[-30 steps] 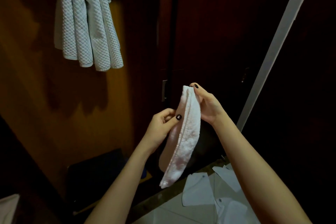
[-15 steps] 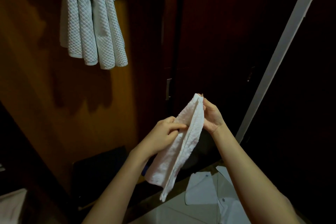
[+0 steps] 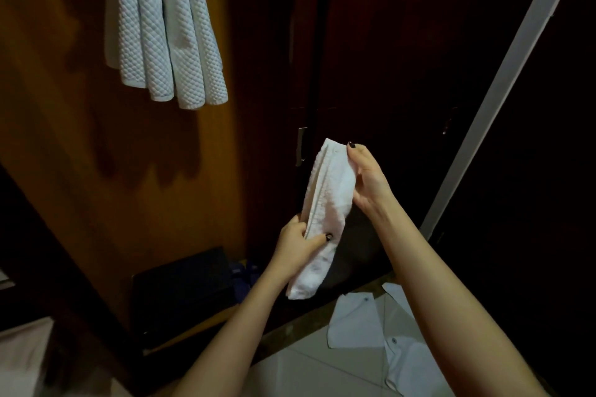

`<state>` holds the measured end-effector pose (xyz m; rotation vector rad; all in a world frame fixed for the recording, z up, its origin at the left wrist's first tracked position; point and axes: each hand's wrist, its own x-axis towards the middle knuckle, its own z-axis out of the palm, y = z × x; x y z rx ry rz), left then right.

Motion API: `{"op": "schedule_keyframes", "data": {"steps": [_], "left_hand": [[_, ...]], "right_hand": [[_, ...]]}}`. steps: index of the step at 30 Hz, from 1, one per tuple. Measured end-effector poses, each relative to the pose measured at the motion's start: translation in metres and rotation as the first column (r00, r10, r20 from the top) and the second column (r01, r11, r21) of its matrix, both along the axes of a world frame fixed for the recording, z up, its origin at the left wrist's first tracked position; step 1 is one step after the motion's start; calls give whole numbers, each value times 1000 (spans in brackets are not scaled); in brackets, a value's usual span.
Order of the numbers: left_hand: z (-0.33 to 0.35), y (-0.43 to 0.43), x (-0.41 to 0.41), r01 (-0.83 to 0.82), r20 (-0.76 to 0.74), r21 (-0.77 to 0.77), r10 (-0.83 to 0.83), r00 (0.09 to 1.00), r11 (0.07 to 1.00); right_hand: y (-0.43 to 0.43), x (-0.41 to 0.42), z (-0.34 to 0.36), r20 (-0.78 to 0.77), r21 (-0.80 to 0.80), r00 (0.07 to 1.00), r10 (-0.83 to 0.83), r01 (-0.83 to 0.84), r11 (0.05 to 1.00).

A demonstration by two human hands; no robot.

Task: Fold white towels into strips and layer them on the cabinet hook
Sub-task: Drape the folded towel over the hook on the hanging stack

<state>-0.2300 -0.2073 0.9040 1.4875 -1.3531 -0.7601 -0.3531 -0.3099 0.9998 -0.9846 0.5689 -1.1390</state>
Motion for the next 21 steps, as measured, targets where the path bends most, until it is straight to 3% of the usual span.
{"op": "schedule_keyframes", "data": {"steps": [3,7,14,17,21], "left_hand": [[-5,5,5,139,-253,2,-134,958,990],[-10,12,8,252,-385,49,-215,898,966],[-30,23,10,134,-385,80,-93,918,988],[-27,28,22,178,-364,96,-132,922,979],[-30,36,48,256,-304,124,-209,929,959]], "right_hand": [[-2,-4,11,-191,-159,975,-117,87,983],[-3,-2,17,-225,-244,943,-247,191,951],[-6,5,19,-201,-343,809,-552,469,814],[-8,1,14,-219,-375,740,-635,537,755],[-13,-6,3,-226,-284,687,-690,631,722]]}}
